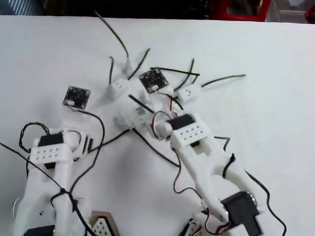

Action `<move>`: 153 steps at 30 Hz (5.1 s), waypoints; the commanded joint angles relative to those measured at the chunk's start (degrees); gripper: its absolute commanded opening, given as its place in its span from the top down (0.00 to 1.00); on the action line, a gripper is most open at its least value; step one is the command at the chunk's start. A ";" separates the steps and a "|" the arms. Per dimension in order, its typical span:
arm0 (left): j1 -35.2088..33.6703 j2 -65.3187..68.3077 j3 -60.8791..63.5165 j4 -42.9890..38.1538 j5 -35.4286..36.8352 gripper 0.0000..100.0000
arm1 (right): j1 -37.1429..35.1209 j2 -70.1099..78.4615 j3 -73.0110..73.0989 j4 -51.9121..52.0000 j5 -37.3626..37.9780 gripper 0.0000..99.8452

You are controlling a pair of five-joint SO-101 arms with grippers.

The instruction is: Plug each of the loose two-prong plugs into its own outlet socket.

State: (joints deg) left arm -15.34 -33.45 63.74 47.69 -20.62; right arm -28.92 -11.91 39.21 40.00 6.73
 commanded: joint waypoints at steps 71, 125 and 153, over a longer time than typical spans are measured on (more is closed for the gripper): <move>-0.57 -1.71 0.00 -1.14 0.18 0.81 | 13.58 29.58 -38.15 24.40 2.90 0.98; -0.57 -1.71 0.00 -1.14 0.18 0.81 | -5.85 21.32 -53.54 46.11 -26.55 0.88; -0.57 -1.71 0.00 -1.14 0.18 0.81 | -0.40 45.05 -53.98 28.00 -43.52 0.87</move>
State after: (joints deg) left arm -15.34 -33.45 63.74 47.69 -20.62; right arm -30.07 32.84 -12.92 69.71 -36.53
